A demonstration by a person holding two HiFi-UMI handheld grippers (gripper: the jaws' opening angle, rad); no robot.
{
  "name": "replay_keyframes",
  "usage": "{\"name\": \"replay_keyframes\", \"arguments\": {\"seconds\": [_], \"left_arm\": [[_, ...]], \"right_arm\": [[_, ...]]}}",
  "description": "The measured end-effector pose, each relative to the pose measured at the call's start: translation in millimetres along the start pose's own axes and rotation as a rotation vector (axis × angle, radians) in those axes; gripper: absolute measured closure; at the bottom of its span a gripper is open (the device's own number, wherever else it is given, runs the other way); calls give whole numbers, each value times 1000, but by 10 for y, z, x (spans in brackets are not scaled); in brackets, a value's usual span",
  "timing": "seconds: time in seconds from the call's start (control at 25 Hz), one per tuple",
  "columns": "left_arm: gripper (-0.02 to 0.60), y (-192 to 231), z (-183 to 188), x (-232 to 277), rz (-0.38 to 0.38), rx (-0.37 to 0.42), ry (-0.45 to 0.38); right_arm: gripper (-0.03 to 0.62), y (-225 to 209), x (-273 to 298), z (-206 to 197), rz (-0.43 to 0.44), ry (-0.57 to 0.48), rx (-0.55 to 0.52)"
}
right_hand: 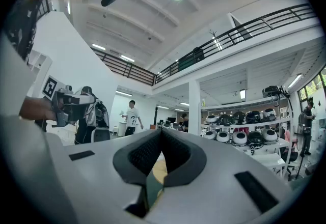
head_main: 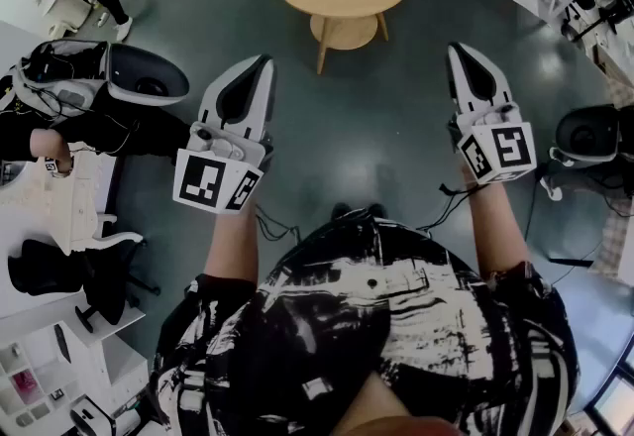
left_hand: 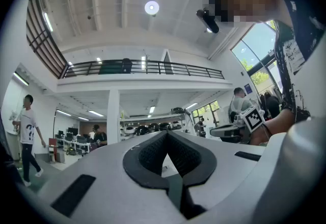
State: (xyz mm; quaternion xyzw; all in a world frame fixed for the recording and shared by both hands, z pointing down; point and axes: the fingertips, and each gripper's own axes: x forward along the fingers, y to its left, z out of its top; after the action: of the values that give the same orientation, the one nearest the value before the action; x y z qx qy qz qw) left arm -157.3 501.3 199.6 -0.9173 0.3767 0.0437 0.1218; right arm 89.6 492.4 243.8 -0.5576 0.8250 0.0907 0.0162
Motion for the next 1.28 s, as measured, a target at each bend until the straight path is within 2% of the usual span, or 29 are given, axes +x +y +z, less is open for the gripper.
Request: {"name": "replay_keyframes", "arguments": {"seconds": [1.04,1.28], "left_arm": [[583,-92,89,-23,-3,8,-13],[583,-99,95,-9,-8,8,-11]], "right_arm": [[594,36,-106,57,12,-5,0],[593,58,-106,88,34,-30,31]]}}
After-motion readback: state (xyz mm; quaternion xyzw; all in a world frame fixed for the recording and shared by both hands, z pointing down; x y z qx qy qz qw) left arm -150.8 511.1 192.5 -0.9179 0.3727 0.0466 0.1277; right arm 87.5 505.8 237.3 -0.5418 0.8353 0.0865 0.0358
